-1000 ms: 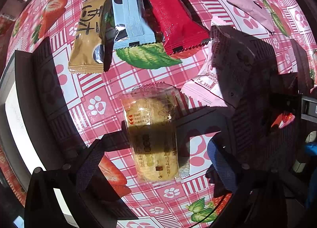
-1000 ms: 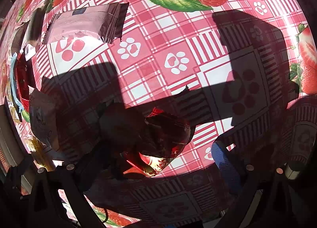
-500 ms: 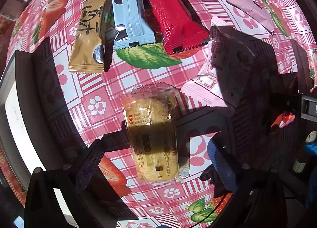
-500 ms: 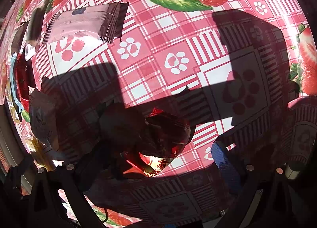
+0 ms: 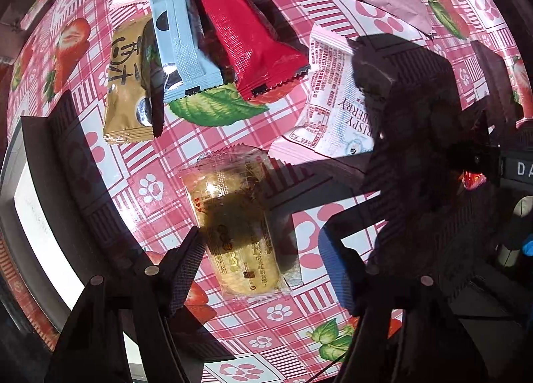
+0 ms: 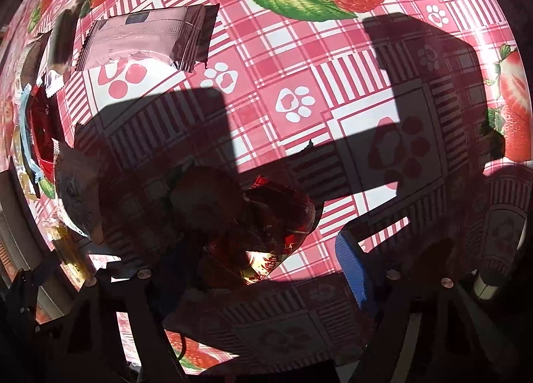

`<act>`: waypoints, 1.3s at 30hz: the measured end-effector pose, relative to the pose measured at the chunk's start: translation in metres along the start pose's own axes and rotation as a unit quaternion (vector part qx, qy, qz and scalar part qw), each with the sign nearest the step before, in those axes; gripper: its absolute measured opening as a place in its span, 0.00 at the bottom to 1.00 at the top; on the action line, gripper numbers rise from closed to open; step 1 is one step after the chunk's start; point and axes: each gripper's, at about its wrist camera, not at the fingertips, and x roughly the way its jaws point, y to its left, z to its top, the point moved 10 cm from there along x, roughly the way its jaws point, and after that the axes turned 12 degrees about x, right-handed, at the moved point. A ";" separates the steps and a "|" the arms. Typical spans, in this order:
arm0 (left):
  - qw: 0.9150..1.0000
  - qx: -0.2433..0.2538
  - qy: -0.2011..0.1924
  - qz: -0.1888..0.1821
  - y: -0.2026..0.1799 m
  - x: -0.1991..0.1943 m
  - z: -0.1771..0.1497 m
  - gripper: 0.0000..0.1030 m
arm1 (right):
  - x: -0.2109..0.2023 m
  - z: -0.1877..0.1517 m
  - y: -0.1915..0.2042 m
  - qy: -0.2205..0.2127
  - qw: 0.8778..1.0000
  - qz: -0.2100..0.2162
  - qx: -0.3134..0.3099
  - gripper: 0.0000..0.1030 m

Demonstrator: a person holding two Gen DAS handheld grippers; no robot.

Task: Organize snacks
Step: 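Lift the cake with the left tool while the right tool lifts the red candy toward the white tray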

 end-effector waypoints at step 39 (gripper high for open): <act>0.977 -0.155 -0.141 -0.032 0.124 -0.102 -0.089 0.38 | -0.099 -0.066 0.173 -0.072 0.971 0.102 -0.206 0.41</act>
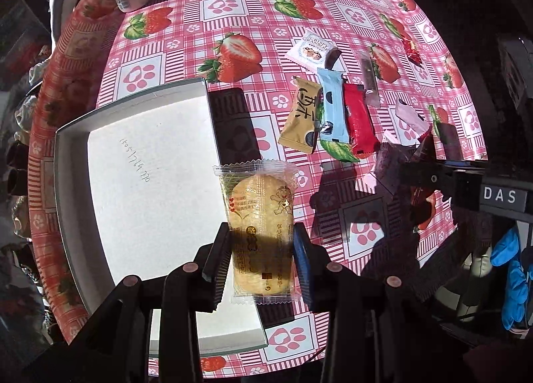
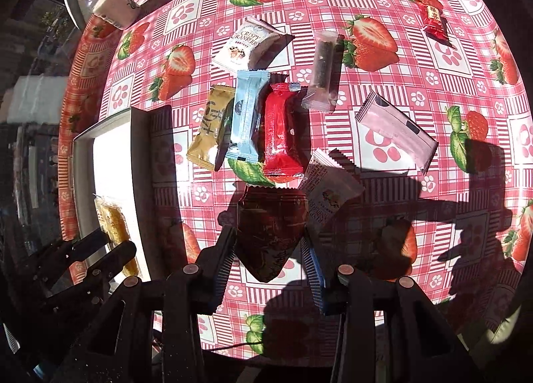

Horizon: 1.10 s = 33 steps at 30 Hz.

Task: Organize snacks
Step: 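Lift the cake with the left tool while the right tool lifts the red candy toward the white tray, then release the cake into the white tray with the left tool while the right tool releases the candy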

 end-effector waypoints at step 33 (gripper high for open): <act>0.990 -0.122 0.056 0.044 0.134 0.029 -0.084 0.38 | 0.075 -0.056 0.199 0.087 0.979 0.043 -0.180 0.41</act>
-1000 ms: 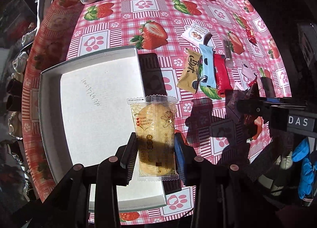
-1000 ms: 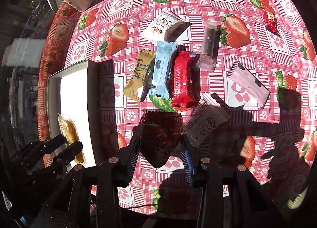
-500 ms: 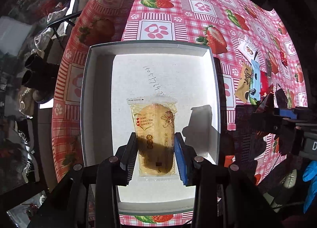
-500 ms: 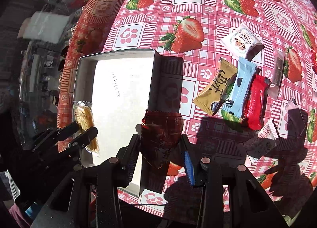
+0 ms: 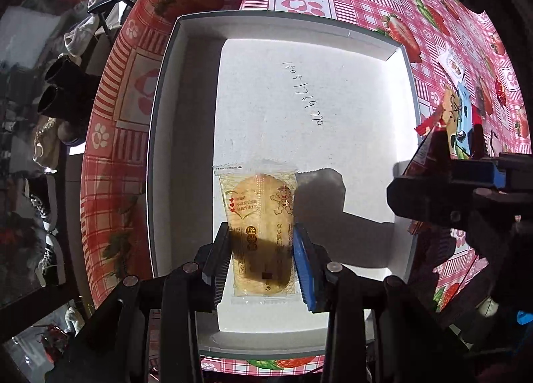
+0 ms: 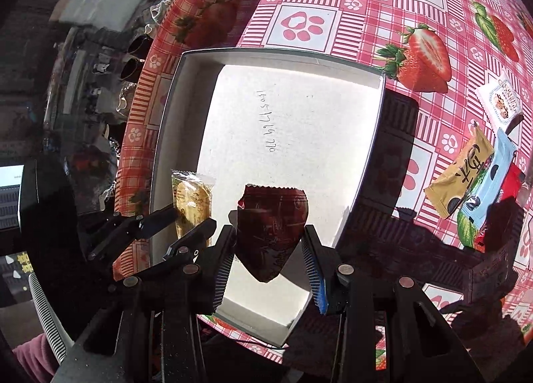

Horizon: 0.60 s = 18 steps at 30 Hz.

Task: Organize snacks
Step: 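Release the cake into the white tray with the left tool while the right tool releases the candy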

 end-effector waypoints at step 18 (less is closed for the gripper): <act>1.000 0.013 0.021 0.015 -0.018 -0.001 -0.012 0.78 | -0.008 0.004 -0.048 -0.009 0.998 -0.036 0.052 0.99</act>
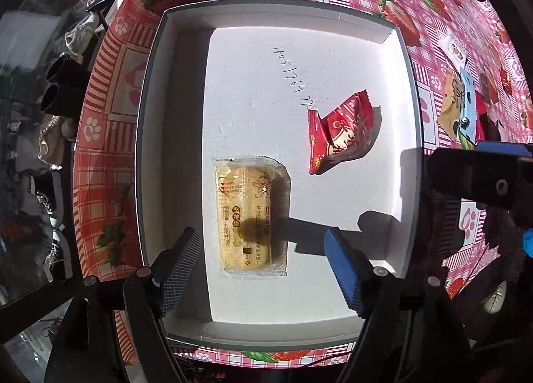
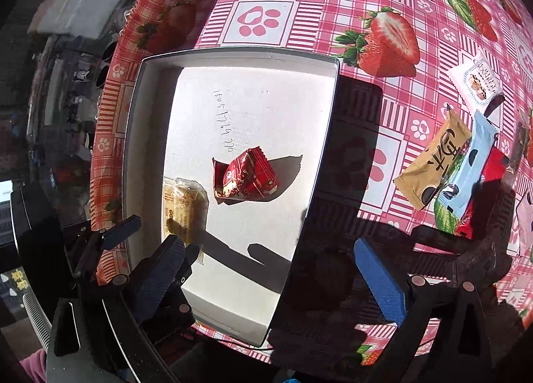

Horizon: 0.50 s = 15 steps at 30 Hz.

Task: Organize snacks
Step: 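Release the cake into the white tray with the left tool while the right tool releases the candy, then grasp the gold snack bar with the left tool while the right tool grasps the white Crispy Cranberry packet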

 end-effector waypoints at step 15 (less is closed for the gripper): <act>0.994 0.106 -0.026 -0.015 -0.102 -0.028 0.030 0.78 | -0.015 -0.012 -0.201 -0.024 0.974 -0.021 0.225 0.99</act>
